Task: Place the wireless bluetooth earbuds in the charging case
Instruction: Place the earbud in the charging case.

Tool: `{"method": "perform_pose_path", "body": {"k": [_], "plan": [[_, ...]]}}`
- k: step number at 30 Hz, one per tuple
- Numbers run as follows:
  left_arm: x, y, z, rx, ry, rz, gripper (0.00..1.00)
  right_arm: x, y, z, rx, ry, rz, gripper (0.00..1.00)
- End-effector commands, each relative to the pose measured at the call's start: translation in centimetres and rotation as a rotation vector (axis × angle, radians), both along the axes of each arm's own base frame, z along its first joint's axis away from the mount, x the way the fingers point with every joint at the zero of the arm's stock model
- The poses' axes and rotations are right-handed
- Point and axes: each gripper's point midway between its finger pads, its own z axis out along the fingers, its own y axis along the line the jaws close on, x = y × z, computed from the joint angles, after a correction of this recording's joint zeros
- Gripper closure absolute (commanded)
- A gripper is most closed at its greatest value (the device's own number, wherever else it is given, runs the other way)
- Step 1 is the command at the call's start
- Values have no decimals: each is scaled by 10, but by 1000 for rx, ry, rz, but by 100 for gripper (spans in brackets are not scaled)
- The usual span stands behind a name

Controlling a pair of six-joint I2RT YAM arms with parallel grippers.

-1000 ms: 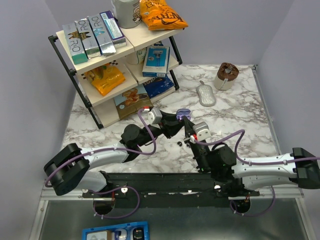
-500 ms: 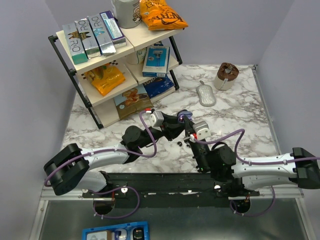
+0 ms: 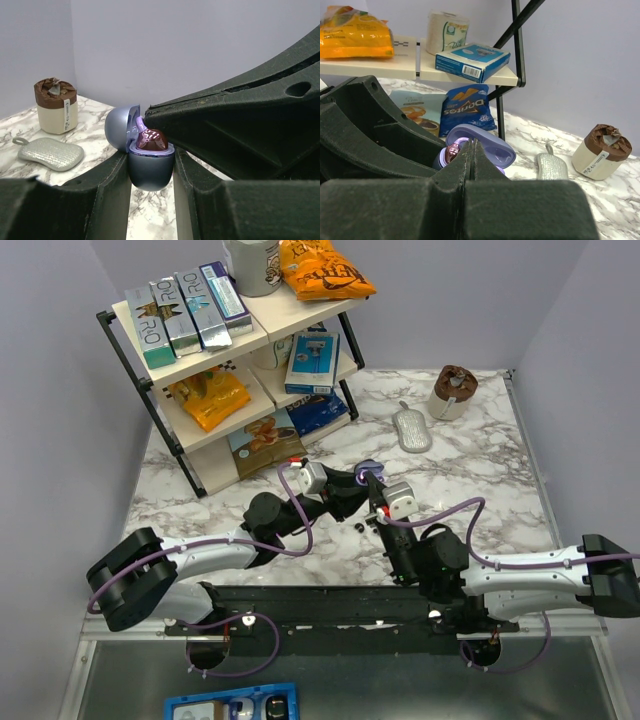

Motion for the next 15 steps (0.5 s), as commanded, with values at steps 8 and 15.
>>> {"method": "perform_pose_path", "body": {"k": [8,15], "plan": [[2,6,14,-30,-49,46,100,-2,11,0,0,51,50,99],[4,8,19,-38,-62,62,100,-2,11,-1,-2,62,56,99]]}}
